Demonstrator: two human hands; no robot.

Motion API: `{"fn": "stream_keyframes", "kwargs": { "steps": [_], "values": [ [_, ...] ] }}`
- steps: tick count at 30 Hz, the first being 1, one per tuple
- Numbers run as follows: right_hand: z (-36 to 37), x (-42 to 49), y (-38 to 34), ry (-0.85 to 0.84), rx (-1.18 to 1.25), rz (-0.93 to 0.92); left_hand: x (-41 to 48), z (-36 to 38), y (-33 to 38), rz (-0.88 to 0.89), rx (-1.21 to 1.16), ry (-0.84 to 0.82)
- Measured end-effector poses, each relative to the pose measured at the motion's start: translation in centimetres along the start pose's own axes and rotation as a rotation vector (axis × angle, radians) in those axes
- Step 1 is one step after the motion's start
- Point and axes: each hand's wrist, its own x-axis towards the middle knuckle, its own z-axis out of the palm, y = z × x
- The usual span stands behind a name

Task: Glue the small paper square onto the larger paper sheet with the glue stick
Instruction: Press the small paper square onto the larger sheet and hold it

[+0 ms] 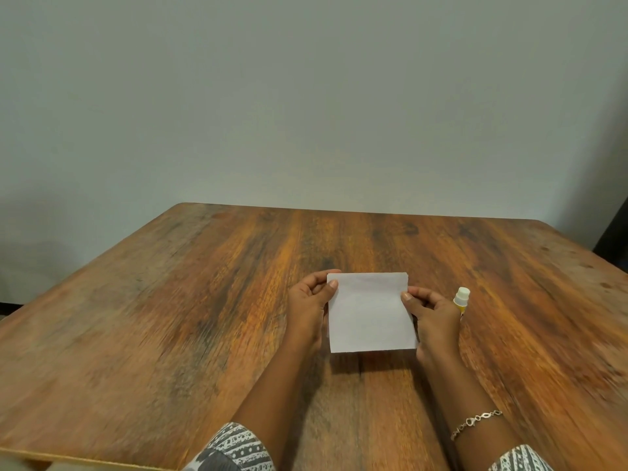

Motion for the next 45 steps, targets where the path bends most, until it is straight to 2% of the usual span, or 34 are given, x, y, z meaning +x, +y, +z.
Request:
{"fn": "stream_keyframes", "kwargs": {
  "steps": [23,30,37,42,45],
  "values": [
    [-0.1,-0.2,-0.4,-0.025,-0.013,-0.001,-0.2,0.2,0.0,0.029,-0.035,0.063],
    [-0.1,0.0,-2.0,-0.096,0.018,-0.060,0.4,-0.2,0.2,0.033,-0.079,0.046],
    [0.2,0.3,-2.4,-0.087,-0.025,-0.092,0.3,-0.2,0.2,0.028,-0.106,0.061],
    [0.2,0.1,-2.4,-0.097,-0.024,-0.086,-0.2,-0.1,0.8,0.064,-0.081,0.101],
    [0.0,-0.1,-3.0,-0.082,-0.029,-0.175,-0.4,-0.1,1.3,0.167,0.010,0.149]
  ]
}}
